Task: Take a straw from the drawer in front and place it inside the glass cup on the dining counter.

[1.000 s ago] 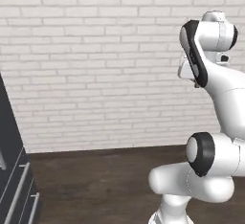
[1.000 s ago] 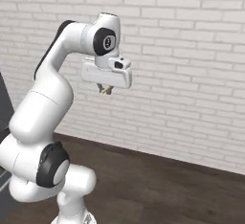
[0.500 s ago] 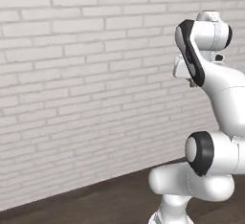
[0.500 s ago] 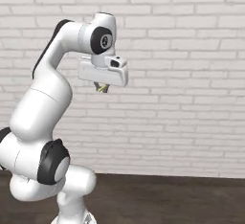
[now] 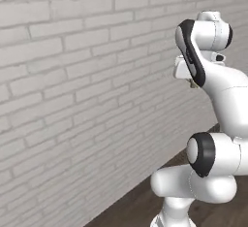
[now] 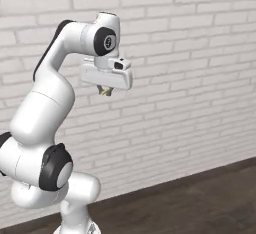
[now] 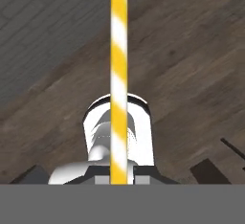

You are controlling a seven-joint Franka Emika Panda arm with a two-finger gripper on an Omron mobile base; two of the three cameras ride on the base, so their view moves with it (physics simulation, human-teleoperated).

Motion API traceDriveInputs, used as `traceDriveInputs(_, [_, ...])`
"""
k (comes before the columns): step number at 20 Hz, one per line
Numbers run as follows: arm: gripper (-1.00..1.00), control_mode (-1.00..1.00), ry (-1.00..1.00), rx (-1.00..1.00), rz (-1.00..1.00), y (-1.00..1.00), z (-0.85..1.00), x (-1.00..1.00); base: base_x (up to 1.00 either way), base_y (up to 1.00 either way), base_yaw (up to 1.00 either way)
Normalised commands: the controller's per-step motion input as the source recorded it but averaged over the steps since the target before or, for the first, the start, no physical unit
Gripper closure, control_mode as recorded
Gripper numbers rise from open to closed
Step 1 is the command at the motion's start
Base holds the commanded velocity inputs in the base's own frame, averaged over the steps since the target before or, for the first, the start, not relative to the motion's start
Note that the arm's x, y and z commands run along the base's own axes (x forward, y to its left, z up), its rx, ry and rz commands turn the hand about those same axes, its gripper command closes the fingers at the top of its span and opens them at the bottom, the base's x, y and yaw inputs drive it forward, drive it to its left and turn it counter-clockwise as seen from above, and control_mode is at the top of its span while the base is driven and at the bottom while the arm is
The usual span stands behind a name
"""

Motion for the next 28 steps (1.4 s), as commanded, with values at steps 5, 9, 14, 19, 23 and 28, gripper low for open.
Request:
traceDriveInputs(5, [1.0, 1.0, 0.0, 0.0, 0.0, 0.0, 0.0, 0.0, 0.75, 0.0, -0.62])
traceDriveInputs(9, [1.0, 1.0, 0.0, 0.0, 0.0, 0.0, 0.0, 0.0, 0.75, 0.0, -0.62])
traceDriveInputs(14, [1.0, 1.0, 0.0, 0.0, 0.0, 0.0, 0.0, 0.0, 0.7, 0.0, -0.64])
traceDriveInputs(19, [1.0, 1.0, 0.0, 0.0, 0.0, 0.0, 0.0, 0.0, 0.6, 0.0, -0.69])
traceDriveInputs(23, [1.0, 1.0, 0.0, 0.0, 0.0, 0.0, 0.0, 0.0, 0.62, 0.0, -0.68])
traceDriveInputs(28, [1.0, 1.0, 0.0, 0.0, 0.0, 0.0, 0.0, 0.0, 0.78, 0.0, -0.63])
